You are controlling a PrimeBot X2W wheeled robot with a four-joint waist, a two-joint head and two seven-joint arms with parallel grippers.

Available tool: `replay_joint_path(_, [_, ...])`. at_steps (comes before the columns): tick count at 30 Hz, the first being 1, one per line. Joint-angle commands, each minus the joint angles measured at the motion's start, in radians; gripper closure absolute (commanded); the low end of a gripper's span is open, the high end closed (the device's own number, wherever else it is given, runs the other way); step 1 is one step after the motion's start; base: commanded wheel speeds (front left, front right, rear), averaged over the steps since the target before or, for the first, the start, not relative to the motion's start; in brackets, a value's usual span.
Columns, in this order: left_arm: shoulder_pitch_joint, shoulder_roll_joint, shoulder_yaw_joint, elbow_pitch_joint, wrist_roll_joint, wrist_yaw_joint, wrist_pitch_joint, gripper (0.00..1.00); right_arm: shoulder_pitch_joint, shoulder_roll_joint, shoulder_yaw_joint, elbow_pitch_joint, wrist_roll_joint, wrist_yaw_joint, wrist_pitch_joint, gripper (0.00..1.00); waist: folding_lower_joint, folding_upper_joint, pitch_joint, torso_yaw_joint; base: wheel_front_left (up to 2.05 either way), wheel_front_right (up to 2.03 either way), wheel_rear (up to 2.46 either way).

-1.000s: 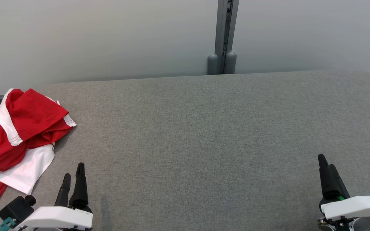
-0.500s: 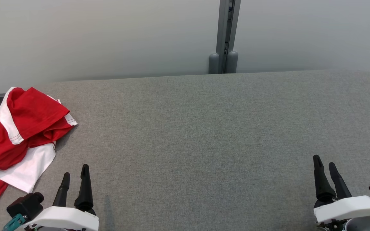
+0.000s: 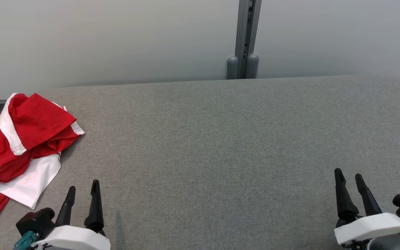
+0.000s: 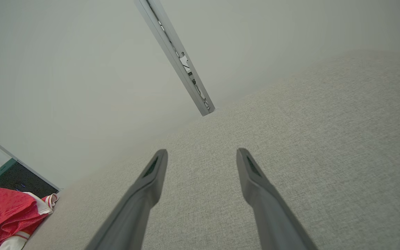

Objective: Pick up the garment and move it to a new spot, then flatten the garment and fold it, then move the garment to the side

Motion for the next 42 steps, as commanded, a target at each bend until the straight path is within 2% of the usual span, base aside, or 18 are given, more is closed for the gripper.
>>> replay_joint_path(1, [0.0,0.009,-0.001,-0.004,0.033,0.007,-0.011,0.0,-0.009,-0.007,0.004,-0.006,-0.03,0.002,-0.013,0.0,0.0,0.0,0.001,0.0,0.0,0.0,0.0])
replay_joint_path(42, [0.033,0.01,-0.006,0.01,0.38,0.041,-0.095,0.0,0.019,-0.012,0.004,0.005,-0.37,0.002,-0.096,0.0,0.0,0.0,-0.004,0.005,0.0,0.0,0.0])
